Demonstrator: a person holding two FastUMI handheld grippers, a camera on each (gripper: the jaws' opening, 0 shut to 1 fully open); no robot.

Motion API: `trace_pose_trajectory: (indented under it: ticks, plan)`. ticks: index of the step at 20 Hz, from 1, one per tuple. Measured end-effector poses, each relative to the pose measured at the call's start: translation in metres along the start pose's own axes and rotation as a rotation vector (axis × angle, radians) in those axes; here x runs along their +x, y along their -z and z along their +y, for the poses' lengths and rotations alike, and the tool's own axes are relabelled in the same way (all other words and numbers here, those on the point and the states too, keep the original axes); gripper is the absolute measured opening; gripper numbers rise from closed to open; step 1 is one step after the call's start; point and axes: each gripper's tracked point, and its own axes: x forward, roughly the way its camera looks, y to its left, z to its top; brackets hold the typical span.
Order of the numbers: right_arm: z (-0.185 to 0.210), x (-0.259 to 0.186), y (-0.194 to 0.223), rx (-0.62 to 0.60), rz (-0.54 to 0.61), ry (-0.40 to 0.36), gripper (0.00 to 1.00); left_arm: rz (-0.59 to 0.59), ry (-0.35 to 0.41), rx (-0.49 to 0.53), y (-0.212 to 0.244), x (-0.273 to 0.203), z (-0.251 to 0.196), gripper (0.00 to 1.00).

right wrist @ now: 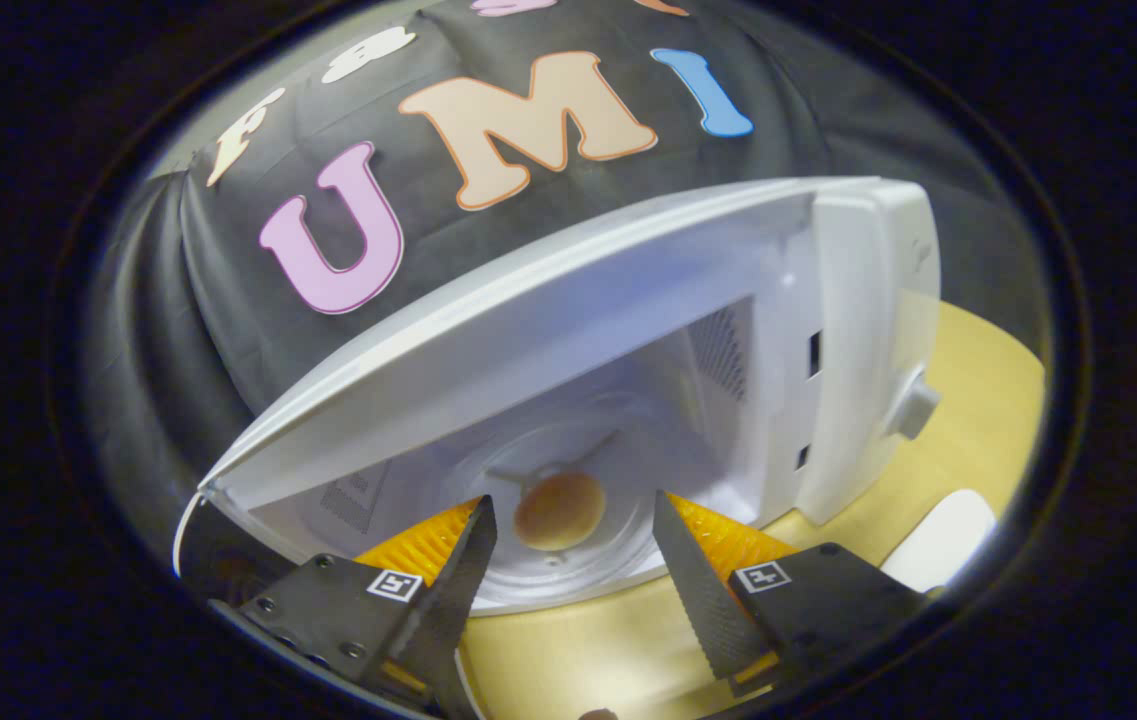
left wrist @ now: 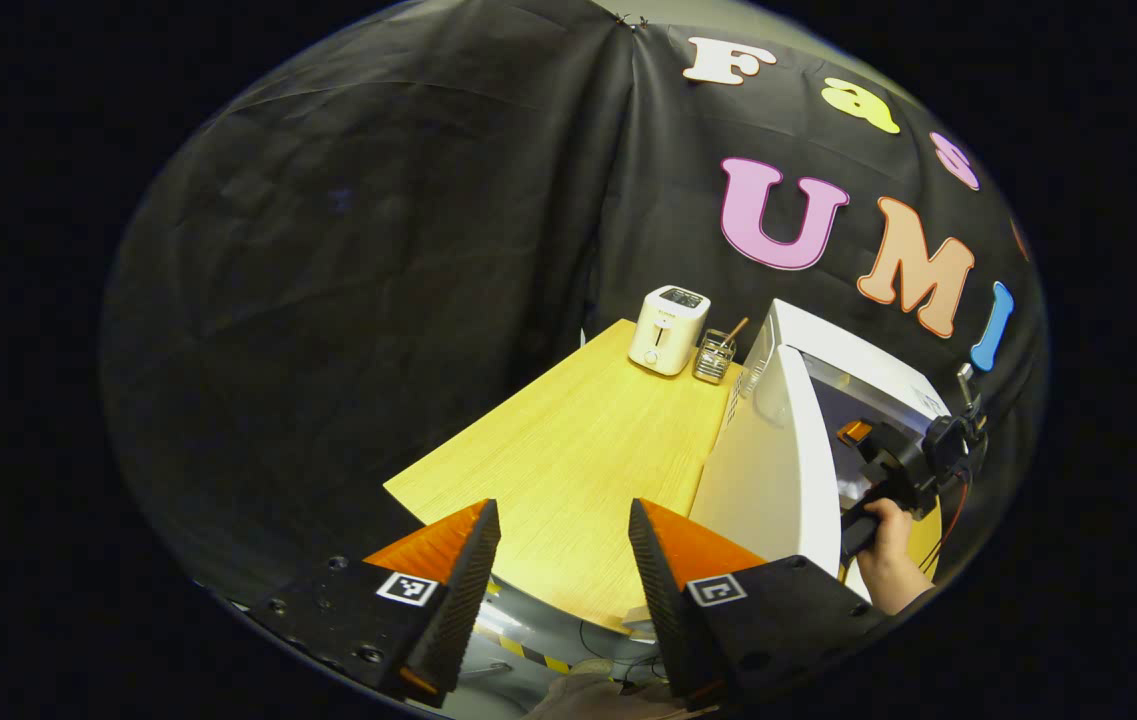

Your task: Open the microwave oven with the left hand, put the food in, and close the microwave oven.

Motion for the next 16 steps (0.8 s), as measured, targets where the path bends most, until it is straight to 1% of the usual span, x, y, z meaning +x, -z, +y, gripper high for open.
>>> trace_pose_trajectory:
  ticks: [1,2,3,4,6,7,8,9,10,16]
  plan:
    - [-0.001,-0.013,-0.004,-0.006,-0.006,-0.017,0.97,0.001,0.005,0.012,0.001,0.001,-0.001,0.68]
    - [-0.001,-0.026,-0.008,-0.009,-0.011,-0.039,0.97,0.008,0.014,0.027,0.003,0.002,-0.002,0.58]
    - [-0.001,-0.039,-0.011,-0.017,-0.01,-0.061,0.97,0.018,0.028,0.039,0.006,0.004,-0.005,0.53]
    - [-0.004,-0.052,-0.015,-0.036,-0.01,-0.079,0.89,0.03,0.038,0.051,0.008,0.006,-0.009,0.49]
    - [-0.01,-0.074,-0.027,-0.077,-0.031,-0.109,0.89,0.039,0.038,0.066,0.011,0.012,-0.011,0.22]
    - [-0.014,-0.085,-0.031,-0.092,-0.04,-0.121,0.89,0.041,0.036,0.068,0.011,0.012,-0.012,0.12]
    - [-0.019,-0.093,-0.038,-0.102,-0.046,-0.129,0.89,0.046,0.042,0.068,0.014,0.016,-0.015,0.04]
    - [-0.023,-0.103,-0.043,-0.104,-0.049,-0.134,0.89,0.057,0.062,0.065,0.018,0.015,-0.021,0.01]
    - [-0.029,-0.111,-0.048,-0.102,-0.052,-0.134,0.89,0.066,0.08,0.069,0.021,0.016,-0.027,0.0]
    - [-0.077,-0.156,-0.07,-0.128,-0.068,-0.08,0.89,0.082,0.137,0.123,0.026,0.021,-0.047,0.01]
